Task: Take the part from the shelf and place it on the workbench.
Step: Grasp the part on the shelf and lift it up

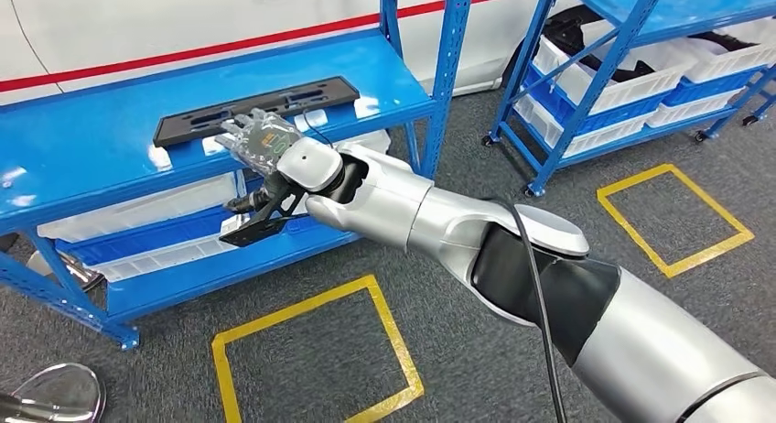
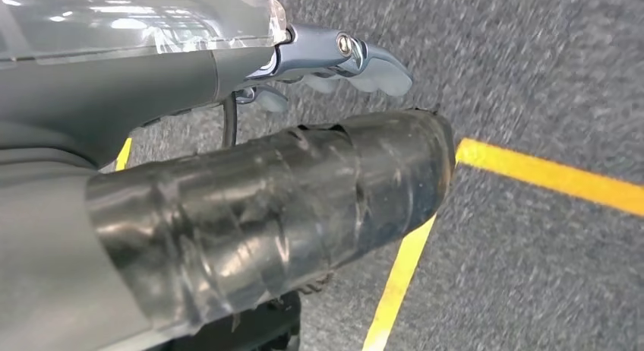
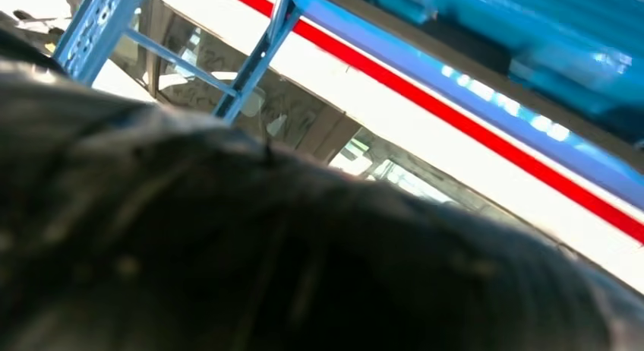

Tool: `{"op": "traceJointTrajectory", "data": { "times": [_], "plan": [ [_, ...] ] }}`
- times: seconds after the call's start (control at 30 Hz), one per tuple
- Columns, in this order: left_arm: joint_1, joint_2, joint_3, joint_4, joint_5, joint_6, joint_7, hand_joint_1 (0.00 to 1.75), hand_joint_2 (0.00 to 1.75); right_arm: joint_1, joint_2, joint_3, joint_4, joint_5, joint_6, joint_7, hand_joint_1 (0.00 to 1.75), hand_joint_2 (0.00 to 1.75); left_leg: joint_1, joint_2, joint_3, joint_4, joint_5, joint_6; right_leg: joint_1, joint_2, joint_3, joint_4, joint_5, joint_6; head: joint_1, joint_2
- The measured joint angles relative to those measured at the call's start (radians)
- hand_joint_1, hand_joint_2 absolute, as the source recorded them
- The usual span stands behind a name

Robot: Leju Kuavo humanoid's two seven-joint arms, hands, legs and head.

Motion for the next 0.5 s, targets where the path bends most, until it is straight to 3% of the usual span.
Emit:
{"op": "traceJointTrajectory", "data": {
  "times": [0.03, 0.1, 0.17, 0.2, 0.27, 0.3, 0.37, 0.5],
  "plan": [
    [0.0, 0.0, 0.0, 0.0, -0.001, 0.0, -0.001, 0.0, 0.0, -0.001, -0.002, 0.0, 0.0, -0.001, 0.0, 0.0, 0.0, 0.0, 0.002, 0.001, 0.004, -0.005, 0.001, 0.006, 0.0, -0.001, -0.018, 0.039, -0.022, 0.003, 0.0, 0.0],
    [-0.001, 0.0, 0.001, 0.0, -0.002, 0.0, -0.002, 0.0, 0.0, 0.002, -0.007, 0.001, 0.003, -0.002, 0.0, 0.001, 0.0, 0.0, 0.0, 0.002, 0.006, -0.004, -0.002, 0.014, -0.002, -0.002, -0.088, 0.17, -0.075, 0.007, 0.0, 0.0],
    [-0.001, 0.0, 0.002, 0.0, -0.002, 0.0, -0.002, 0.0, 0.0, 0.008, -0.011, 0.004, 0.006, -0.002, 0.0, 0.001, 0.0, 0.0, -0.001, 0.001, 0.007, 0.001, -0.007, 0.017, -0.003, -0.003, -0.14, 0.25, -0.083, 0.01, 0.0, 0.0],
    [-0.001, 0.0, 0.002, 0.0, -0.002, 0.0, -0.002, 0.0, 0.0, 0.01, -0.013, 0.006, 0.008, -0.003, -0.001, 0.001, 0.0, 0.0, -0.001, 0.0, 0.008, 0.005, -0.012, 0.017, -0.004, -0.003, -0.138, 0.233, -0.057, 0.009, 0.0, 0.0],
    [0.0, 0.0, 0.002, 0.0, -0.002, 0.0, -0.002, 0.0, 0.0, 0.009, -0.018, 0.007, 0.009, -0.004, -0.002, 0.001, 0.0, 0.0, 0.0, -0.002, 0.011, 0.015, -0.023, 0.013, -0.004, -0.004, -0.087, 0.112, 0.015, 0.002, 0.0, 0.0],
    [0.0, 0.0, 0.002, 0.0, -0.002, 0.0, -0.002, 0.0, 0.0, 0.007, -0.02, 0.007, 0.009, -0.004, -0.003, 0.002, 0.0, 0.0, -0.002, -0.003, 0.01, 0.022, -0.03, 0.01, -0.002, -0.005, -0.059, 0.052, 0.038, -0.002, 0.0, 0.0],
    [0.0, -0.001, 0.002, 0.0, -0.005, 0.0, -0.002, 0.0, 0.0, 0.007, -0.023, 0.008, 0.009, -0.005, -0.005, 0.002, 0.0, 0.0, -0.005, -0.004, 0.008, 0.028, -0.036, 0.0, 0.003, -0.004, -0.033, -0.002, 0.044, -0.01, 0.0, 0.0],
    [-0.001, -0.001, 0.002, 0.0, -0.01, 0.001, -0.001, 0.0, 0.0, 0.005, -0.028, 0.009, 0.009, -0.008, -0.006, 0.005, 0.0, 0.0, -0.005, -0.002, 0.005, 0.045, -0.055, -0.02, -0.001, 0.0, -0.018, -0.021, 0.044, -0.028, 0.0, 0.0]
  ]
}}
